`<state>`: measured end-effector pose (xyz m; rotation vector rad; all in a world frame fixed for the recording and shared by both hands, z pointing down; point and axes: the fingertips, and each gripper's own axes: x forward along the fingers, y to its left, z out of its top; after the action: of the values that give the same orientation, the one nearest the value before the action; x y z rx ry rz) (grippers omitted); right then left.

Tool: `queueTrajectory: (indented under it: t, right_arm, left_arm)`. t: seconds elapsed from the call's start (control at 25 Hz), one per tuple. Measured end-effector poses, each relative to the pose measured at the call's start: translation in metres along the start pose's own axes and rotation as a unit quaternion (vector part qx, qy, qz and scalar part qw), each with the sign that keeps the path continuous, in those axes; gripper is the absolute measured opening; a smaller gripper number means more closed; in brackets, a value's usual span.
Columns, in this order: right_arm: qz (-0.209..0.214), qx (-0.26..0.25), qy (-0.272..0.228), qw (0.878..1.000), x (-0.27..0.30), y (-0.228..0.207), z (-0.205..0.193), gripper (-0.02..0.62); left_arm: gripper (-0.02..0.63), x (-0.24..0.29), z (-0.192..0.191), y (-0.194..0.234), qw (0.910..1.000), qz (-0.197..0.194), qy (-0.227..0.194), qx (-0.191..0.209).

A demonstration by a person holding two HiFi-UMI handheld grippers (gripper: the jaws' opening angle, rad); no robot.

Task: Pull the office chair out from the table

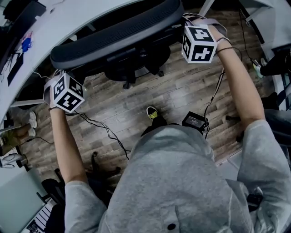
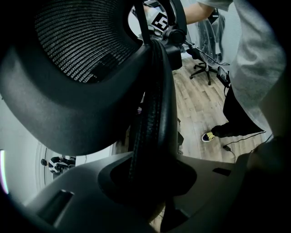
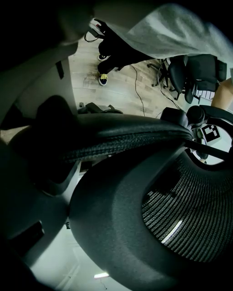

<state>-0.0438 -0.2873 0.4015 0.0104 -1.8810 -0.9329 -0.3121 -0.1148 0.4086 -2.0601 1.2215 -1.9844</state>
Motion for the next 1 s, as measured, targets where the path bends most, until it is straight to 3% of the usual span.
queueTrajectory:
  t: [1.0]
  right_arm:
    - [-0.002,0.001,0.006,1.0,-0.076,0.098,0.0,0.144]
  left_arm:
    - [0.123,-0.06,0.017,-0.106,1.0,0.003,-0.007,0.0]
